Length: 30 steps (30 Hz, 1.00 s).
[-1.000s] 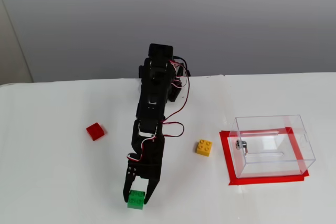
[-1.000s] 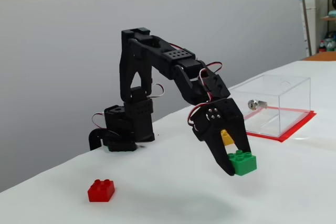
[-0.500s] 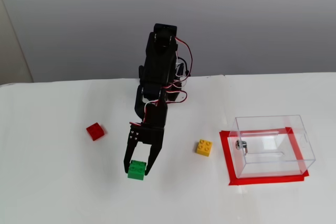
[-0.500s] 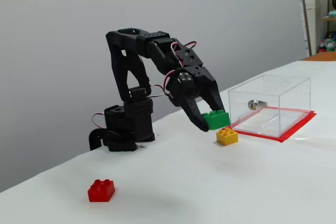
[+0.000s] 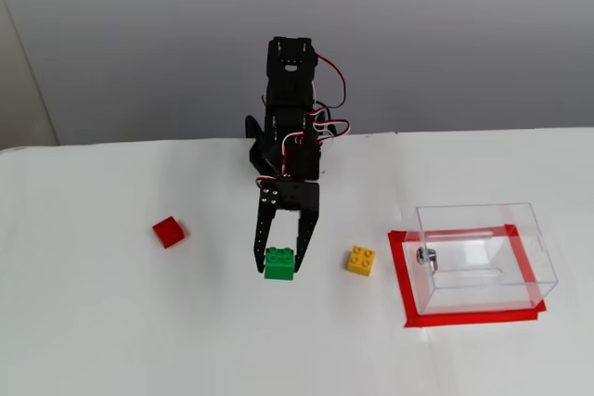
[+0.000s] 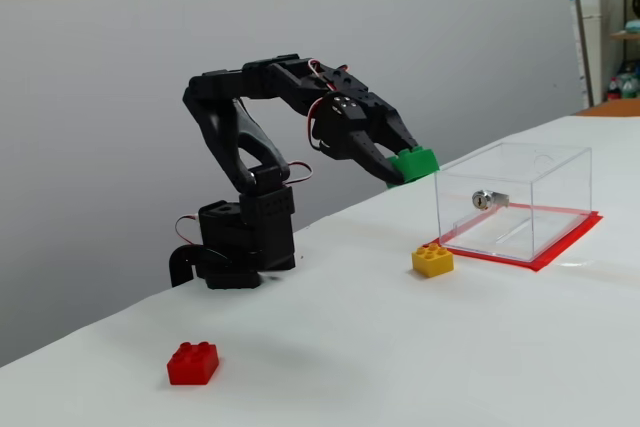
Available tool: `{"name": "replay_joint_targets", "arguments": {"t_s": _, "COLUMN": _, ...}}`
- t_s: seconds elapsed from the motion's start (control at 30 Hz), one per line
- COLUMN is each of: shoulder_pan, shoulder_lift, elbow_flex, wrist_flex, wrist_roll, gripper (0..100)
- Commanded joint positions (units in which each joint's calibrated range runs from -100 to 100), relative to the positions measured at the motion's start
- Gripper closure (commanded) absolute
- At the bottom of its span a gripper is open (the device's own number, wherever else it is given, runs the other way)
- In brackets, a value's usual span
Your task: Pick the green lego brick and place it into the transparent box
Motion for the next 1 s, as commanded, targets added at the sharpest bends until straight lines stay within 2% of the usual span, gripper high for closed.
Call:
{"name": "replay_joint_targets", "arguments": {"t_s": 0.0, "shoulder_pan": -5.24, "shoulder_lift": -3.12, "elbow_flex": -0.97, "wrist_flex": 5.03, "wrist_roll": 0.15, "gripper": 91}}
{"name": "replay_joint_targets", "arguments": {"t_s": 0.13, "shoulder_pan": -12.86, "shoulder_lift": -4.22, "elbow_flex": -3.5, "wrist_flex": 10.86, "wrist_roll": -0.32, "gripper": 91}}
{"name": "replay_joint_targets", "arguments": {"t_s": 0.37, "shoulder_pan": -28.09, "shoulder_lift": -3.88, "elbow_flex": -9.38, "wrist_flex": 15.04, "wrist_roll": -0.32, "gripper": 91}}
{"name": "replay_joint_targets", "arguments": {"t_s": 0.67, "shoulder_pan": -47.02, "shoulder_lift": -3.03, "elbow_flex": -12.63, "wrist_flex": 14.95, "wrist_roll": 0.15, "gripper": 91}}
{"name": "replay_joint_targets", "arguments": {"t_s": 0.97, "shoulder_pan": -57.59, "shoulder_lift": 4.01, "elbow_flex": -15.52, "wrist_flex": 14.17, "wrist_roll": -0.06, "gripper": 91}}
